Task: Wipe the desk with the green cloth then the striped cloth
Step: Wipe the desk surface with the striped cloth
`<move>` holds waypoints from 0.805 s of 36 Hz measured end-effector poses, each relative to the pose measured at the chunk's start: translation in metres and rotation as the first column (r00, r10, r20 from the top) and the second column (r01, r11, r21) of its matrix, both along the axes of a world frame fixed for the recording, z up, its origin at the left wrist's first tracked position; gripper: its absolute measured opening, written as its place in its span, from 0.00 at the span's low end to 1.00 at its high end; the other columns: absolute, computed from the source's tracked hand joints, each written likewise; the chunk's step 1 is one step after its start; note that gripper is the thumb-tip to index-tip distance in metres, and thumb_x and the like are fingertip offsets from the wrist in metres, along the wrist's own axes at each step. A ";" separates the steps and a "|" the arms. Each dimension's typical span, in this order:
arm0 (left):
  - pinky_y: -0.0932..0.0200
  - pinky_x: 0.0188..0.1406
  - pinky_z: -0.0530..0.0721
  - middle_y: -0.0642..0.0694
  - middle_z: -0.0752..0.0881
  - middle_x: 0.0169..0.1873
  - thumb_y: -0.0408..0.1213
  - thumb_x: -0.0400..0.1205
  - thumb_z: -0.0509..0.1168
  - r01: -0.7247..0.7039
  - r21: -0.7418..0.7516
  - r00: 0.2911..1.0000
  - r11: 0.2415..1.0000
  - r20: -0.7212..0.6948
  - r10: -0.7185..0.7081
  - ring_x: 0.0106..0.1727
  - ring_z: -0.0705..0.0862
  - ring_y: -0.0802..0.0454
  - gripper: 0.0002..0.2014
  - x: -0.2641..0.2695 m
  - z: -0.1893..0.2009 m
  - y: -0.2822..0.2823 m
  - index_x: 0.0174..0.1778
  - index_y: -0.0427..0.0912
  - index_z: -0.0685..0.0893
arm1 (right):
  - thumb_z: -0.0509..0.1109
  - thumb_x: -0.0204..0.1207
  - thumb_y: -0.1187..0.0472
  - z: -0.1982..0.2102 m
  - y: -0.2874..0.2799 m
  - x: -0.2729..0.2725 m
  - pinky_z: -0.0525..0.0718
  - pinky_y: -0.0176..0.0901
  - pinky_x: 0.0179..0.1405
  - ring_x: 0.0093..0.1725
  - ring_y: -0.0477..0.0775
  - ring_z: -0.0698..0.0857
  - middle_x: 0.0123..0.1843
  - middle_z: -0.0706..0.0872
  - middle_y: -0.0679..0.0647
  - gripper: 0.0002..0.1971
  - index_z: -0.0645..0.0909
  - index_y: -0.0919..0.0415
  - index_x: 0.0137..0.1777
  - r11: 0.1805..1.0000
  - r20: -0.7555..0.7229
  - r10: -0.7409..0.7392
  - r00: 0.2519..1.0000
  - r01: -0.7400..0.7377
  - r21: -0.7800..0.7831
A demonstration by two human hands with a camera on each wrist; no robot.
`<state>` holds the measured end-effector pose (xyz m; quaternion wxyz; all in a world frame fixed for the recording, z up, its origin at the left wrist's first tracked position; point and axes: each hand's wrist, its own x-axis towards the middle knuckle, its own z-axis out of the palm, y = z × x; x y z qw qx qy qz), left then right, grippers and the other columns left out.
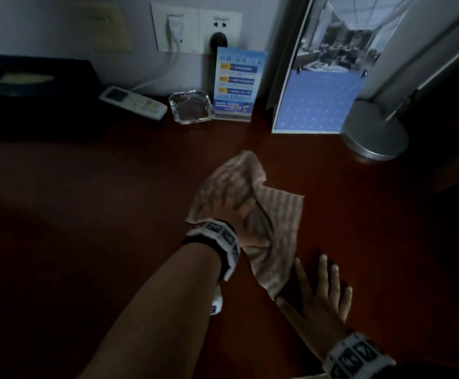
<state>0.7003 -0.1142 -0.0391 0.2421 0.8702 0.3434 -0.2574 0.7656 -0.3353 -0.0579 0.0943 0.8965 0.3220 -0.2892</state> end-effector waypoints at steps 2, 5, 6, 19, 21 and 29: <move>0.32 0.74 0.31 0.48 0.25 0.79 0.76 0.65 0.62 0.024 -0.022 1.000 0.999 0.007 -0.024 0.79 0.25 0.39 0.53 0.004 -0.006 -0.001 0.78 0.69 0.35 | 0.21 0.55 0.17 0.000 0.002 -0.001 0.49 0.73 0.75 0.82 0.57 0.41 0.84 0.37 0.54 0.53 0.40 0.39 0.81 1.000 -0.009 0.009 1.000 -0.009 -0.025; 0.33 0.75 0.32 0.51 0.27 0.80 0.77 0.65 0.61 0.047 -0.030 0.999 0.998 0.030 -0.046 0.80 0.27 0.42 0.53 -0.005 -0.009 0.008 0.77 0.72 0.33 | 0.10 0.38 0.19 0.003 0.001 -0.003 0.36 0.64 0.77 0.81 0.56 0.29 0.75 0.19 0.48 0.56 0.22 0.39 0.72 0.999 0.017 0.029 0.999 -0.029 -0.021; 0.34 0.76 0.33 0.51 0.28 0.80 0.77 0.64 0.61 0.034 -0.024 0.999 0.999 0.031 -0.033 0.80 0.28 0.42 0.53 -0.013 -0.008 0.014 0.77 0.72 0.34 | 0.09 0.37 0.19 0.005 0.001 -0.003 0.36 0.63 0.77 0.80 0.57 0.28 0.74 0.18 0.48 0.55 0.19 0.38 0.70 0.998 0.023 0.040 0.999 -0.039 -0.041; 0.35 0.78 0.36 0.49 0.25 0.79 0.82 0.58 0.58 -0.494 0.146 0.862 0.857 -0.050 0.505 0.81 0.29 0.41 0.59 -0.184 -0.007 0.118 0.78 0.68 0.33 | 0.13 0.41 0.18 0.012 0.003 -0.005 0.35 0.64 0.77 0.79 0.58 0.25 0.72 0.13 0.50 0.49 0.16 0.33 0.68 0.989 0.006 0.075 0.997 -0.074 -0.126; 0.35 0.79 0.37 0.50 0.24 0.78 0.80 0.60 0.58 -0.490 0.152 0.862 0.858 -0.061 0.503 0.81 0.29 0.41 0.57 -0.192 -0.007 0.113 0.78 0.69 0.31 | 0.19 0.46 0.18 0.013 0.002 -0.005 0.34 0.64 0.77 0.79 0.58 0.24 0.71 0.12 0.50 0.47 0.17 0.33 0.68 0.991 0.005 0.075 0.997 -0.074 -0.114; 0.32 0.77 0.39 0.47 0.22 0.77 0.78 0.65 0.58 -0.432 0.144 0.889 0.890 -0.100 0.447 0.81 0.30 0.37 0.55 -0.186 -0.008 0.068 0.76 0.68 0.27 | 0.35 0.64 0.22 0.005 -0.002 -0.003 0.35 0.66 0.78 0.79 0.59 0.25 0.71 0.12 0.51 0.41 0.18 0.34 0.70 0.996 0.036 0.077 0.996 -0.075 -0.056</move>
